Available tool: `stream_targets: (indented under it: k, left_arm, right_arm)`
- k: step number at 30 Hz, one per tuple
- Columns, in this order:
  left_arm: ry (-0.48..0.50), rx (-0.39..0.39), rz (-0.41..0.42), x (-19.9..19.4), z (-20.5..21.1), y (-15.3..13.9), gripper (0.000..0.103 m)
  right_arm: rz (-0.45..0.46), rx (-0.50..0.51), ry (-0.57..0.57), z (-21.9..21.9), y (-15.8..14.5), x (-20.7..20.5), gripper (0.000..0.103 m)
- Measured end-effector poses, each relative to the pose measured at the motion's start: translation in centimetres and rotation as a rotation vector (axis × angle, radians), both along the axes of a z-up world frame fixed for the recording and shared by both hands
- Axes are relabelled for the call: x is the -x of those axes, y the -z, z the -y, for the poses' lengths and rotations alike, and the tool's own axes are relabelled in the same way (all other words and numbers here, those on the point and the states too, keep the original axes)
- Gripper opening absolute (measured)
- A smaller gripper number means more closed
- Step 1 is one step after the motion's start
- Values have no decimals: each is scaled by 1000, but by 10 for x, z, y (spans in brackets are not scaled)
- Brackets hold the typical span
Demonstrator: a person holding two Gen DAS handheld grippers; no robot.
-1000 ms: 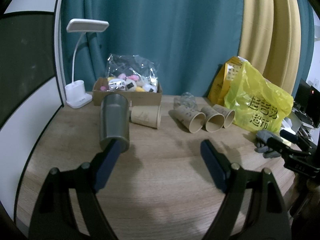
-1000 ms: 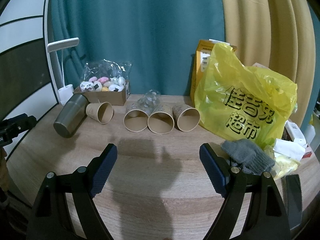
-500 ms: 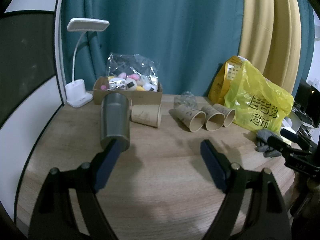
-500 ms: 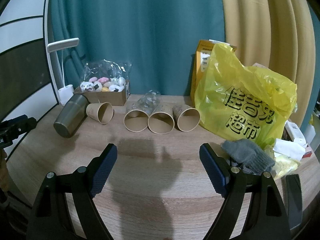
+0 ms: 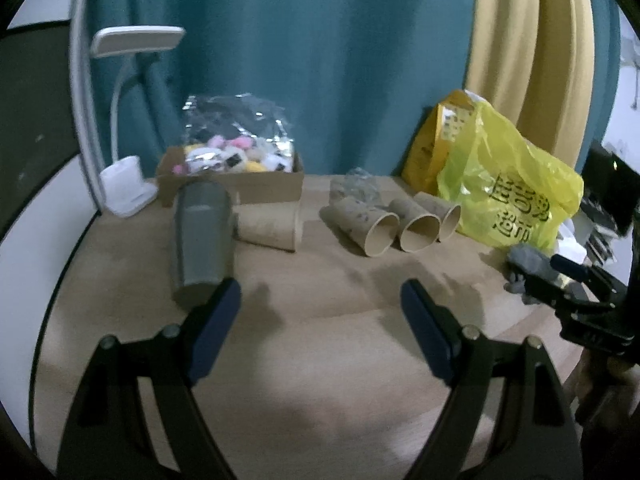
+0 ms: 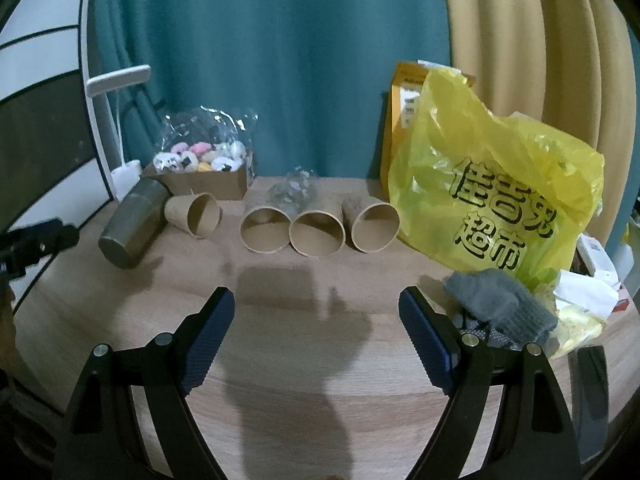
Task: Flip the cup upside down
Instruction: 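Reach the left tool to the cartoon-printed paper cup and close on it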
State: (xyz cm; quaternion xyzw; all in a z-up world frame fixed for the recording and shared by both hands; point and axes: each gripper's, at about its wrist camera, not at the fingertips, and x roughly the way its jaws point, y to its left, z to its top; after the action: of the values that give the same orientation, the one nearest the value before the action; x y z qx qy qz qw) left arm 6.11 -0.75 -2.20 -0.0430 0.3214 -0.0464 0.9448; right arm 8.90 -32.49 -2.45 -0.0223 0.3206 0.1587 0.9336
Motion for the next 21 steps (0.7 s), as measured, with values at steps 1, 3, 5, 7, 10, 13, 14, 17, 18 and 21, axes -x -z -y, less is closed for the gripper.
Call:
stream_targets:
  k: [1, 3, 5, 7, 10, 13, 14, 17, 18, 21]
  left_arm:
    - [6, -15, -13, -9, 3, 0, 84]
    - [34, -21, -43, -30, 9, 0, 84]
    - [57, -15, -70, -51, 14, 0, 84]
    - [85, 0, -108, -78, 22, 2, 84]
    - [114, 13, -162, -119, 33, 8, 84]
    - [141, 28, -213, -159, 46, 14, 84]
    - [143, 38, -231, -170, 49, 17, 84]
    - [146, 62, -285, -206, 59, 25, 84]
    - [147, 61, -297, -214, 63, 27, 84]
    - [133, 63, -360, -241, 72, 41, 84]
  right_arm:
    - [-5, 3, 2, 1, 2, -3, 87]
    - [-20, 5, 12, 6, 6, -12, 87]
    - [-37, 3, 25, 10, 10, -22, 87]
    - [-50, -3, 37, 16, 15, -31, 87]
    - [-73, -10, 52, 24, 22, -47, 87]
    - [-92, -15, 61, 31, 28, -60, 87]
    - [-97, -16, 65, 33, 30, -64, 87]
    - [-111, -21, 77, 39, 34, -76, 87]
    - [-112, -23, 81, 42, 34, -80, 87]
    - [-114, -29, 95, 48, 36, -88, 87]
